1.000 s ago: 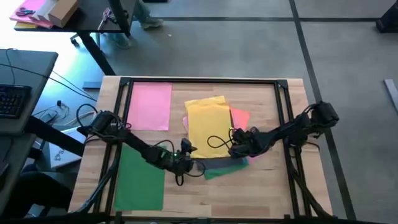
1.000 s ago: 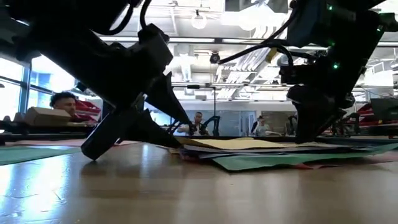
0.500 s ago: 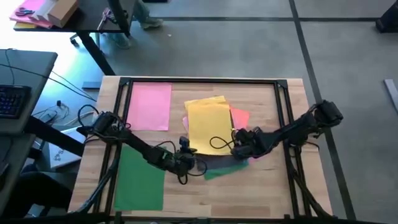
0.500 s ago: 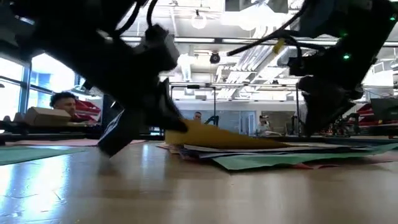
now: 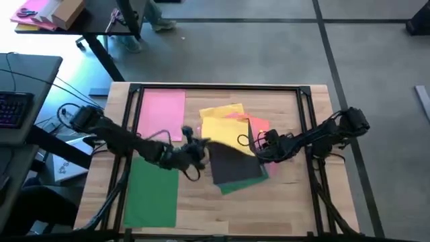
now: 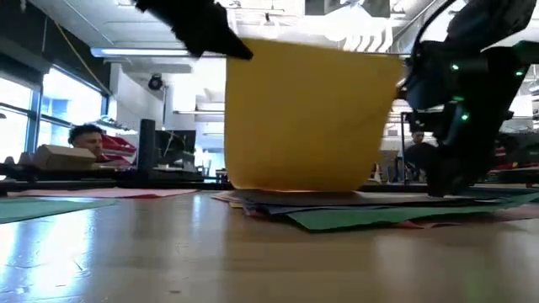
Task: Organize paper
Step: Move the yellow color paper to the top right of the table
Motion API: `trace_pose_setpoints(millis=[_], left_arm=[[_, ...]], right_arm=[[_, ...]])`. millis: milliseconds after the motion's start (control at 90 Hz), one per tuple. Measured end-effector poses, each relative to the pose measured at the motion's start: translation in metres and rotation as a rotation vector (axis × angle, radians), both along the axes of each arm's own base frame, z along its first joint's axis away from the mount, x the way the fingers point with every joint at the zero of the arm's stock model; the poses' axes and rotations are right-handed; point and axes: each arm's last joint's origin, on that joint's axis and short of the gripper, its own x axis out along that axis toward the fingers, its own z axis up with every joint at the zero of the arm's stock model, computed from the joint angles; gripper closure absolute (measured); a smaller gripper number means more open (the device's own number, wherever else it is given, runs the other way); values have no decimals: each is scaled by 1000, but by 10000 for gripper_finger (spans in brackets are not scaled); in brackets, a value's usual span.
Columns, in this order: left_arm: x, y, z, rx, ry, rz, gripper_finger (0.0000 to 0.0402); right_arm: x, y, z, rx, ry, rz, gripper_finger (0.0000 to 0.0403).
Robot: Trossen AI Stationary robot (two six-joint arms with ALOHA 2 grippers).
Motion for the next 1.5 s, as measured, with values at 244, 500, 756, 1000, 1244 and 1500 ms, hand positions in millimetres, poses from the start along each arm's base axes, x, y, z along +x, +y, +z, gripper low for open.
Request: trace_pose_setpoints(millis=[244, 500, 756, 1000, 1244, 1500], left_arm=[[-8, 48, 31, -52, -116, 92, 401], [-3, 80, 46, -68, -224, 11, 401], [-8, 103, 90, 56, -331, 101, 401], [-9, 121, 123, 20, -466, 56, 402], [-4, 134, 117, -57, -488, 13, 401], [30, 145, 83, -93, -420, -2, 401]], right_arm=[[15, 10, 1, 86, -123, 93, 181], [13, 13, 22, 13, -98, 118, 181], [9, -38, 15, -151, -5, -10, 181], [21, -56, -1, -32, -65, 130, 181], [26, -23, 1, 100, -102, 273, 181], [16, 11, 35, 149, -55, 324, 181]])
